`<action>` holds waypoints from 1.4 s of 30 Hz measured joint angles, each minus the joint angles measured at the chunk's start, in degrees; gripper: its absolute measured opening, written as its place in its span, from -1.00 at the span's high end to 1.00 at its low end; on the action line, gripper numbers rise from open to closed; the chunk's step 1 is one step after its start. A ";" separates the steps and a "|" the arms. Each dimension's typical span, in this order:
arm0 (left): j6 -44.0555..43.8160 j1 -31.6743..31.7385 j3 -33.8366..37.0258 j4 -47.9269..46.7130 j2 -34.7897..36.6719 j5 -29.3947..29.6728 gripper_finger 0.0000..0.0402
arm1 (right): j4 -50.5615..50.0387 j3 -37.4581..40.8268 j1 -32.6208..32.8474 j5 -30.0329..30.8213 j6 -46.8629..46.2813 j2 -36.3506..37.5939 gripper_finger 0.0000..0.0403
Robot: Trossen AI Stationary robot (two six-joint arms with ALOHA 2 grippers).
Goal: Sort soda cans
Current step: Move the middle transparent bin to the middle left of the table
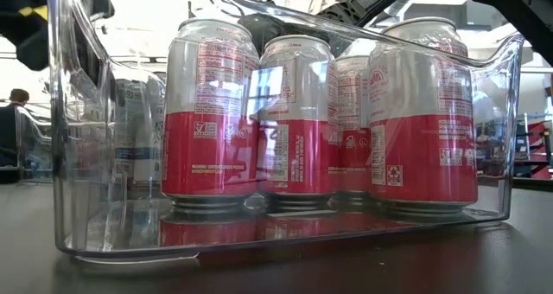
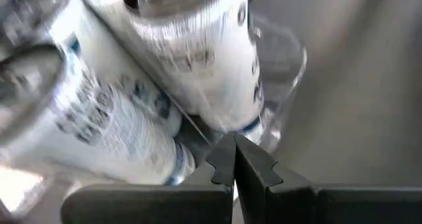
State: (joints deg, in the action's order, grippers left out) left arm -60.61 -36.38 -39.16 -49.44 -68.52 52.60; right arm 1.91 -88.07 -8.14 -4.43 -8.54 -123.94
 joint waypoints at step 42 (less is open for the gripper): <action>22.02 -3.37 15.35 40.41 7.02 -3.93 1.00 | 8.32 1.51 -0.20 0.04 1.09 -0.20 0.99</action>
State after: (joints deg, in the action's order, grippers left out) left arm -38.59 -39.75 -23.80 -9.03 -61.49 48.67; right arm 10.24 -86.56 -8.34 -4.38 -7.45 -124.14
